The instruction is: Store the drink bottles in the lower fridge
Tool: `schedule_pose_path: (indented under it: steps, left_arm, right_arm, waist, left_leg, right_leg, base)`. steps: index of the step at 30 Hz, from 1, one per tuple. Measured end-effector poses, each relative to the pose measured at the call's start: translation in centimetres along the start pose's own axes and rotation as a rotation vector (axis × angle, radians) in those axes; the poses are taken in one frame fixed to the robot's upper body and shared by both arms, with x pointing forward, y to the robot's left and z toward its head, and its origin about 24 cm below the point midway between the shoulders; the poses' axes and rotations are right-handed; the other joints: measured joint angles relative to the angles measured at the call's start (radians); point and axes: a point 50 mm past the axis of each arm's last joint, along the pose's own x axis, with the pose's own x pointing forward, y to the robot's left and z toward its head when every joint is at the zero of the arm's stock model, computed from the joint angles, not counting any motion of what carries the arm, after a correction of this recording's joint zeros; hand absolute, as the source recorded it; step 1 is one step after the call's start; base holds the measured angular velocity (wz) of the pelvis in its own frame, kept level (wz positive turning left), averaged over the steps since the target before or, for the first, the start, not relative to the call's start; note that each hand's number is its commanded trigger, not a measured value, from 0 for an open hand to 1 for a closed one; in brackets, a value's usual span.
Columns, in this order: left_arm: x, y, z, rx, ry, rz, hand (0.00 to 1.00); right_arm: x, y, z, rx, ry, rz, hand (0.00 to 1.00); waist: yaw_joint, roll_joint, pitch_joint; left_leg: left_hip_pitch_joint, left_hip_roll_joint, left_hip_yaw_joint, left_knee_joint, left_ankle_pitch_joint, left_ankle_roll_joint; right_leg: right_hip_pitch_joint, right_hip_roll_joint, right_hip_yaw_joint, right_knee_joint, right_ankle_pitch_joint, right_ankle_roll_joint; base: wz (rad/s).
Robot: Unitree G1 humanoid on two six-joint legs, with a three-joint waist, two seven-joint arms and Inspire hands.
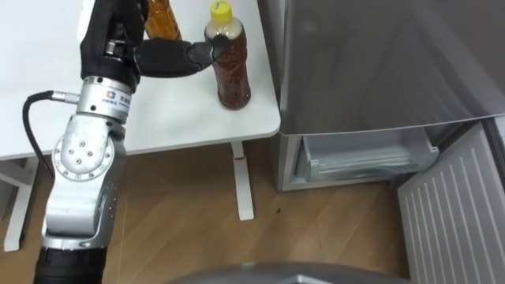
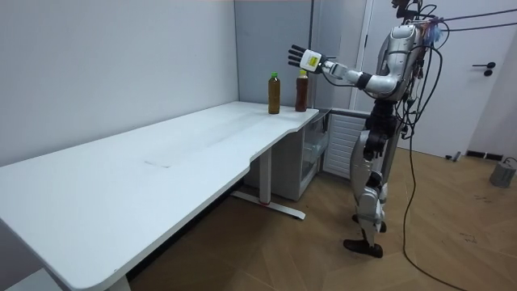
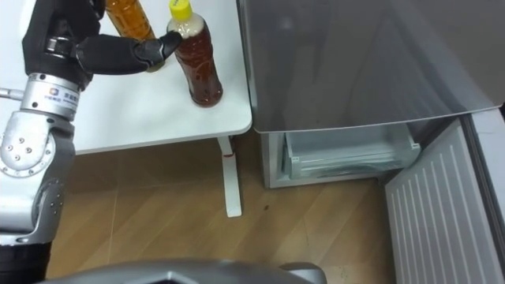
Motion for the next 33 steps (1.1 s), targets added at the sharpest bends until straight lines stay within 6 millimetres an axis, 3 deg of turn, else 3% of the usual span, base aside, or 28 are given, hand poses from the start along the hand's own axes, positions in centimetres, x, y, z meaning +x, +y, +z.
schedule_pose_path:
  steps: [16, 25, 33]
  left_arm:
    - [0.0, -0.3, -0.1, -0.008, 0.002, -0.024, 0.0]
    - [-0.1, -1.7, -0.6, -0.001, 0.031, -0.134, 0.0]
    - [-0.2, -1.8, -1.3, 0.016, 0.064, -0.156, 0.0]
  right_arm:
    - [0.0, 0.0, 0.3, -0.037, -0.006, -0.01, 0.0]
    - [0.0, 0.0, 0.4, -0.07, -0.006, 0.003, 0.0]
    - [0.0, -0.2, 0.9, -0.074, -0.018, -0.004, 0.0]
  waist:
    - [0.002, 0.01, 0.0015]
    - [0.001, 0.004, 0.0037]
    - [-0.02, -0.002, 0.0075]
  left_leg:
    - [0.0, 0.004, 0.001, 0.001, 0.0, 0.0]
    - [-0.001, 0.003, 0.001, 0.002, 0.0, 0.0]
    - [-0.002, 0.003, -0.002, 0.002, 0.0, 0.0]
  right_leg:
    - [-0.002, 0.006, 0.012, 0.008, 0.003, -0.003]
    - [0.0, 0.006, 0.02, 0.0, 0.004, -0.004]
    - [0.002, 0.006, 0.02, 0.002, 0.004, -0.005]
  base:
    - [0.0]
    - [0.0]
    - [0.0]
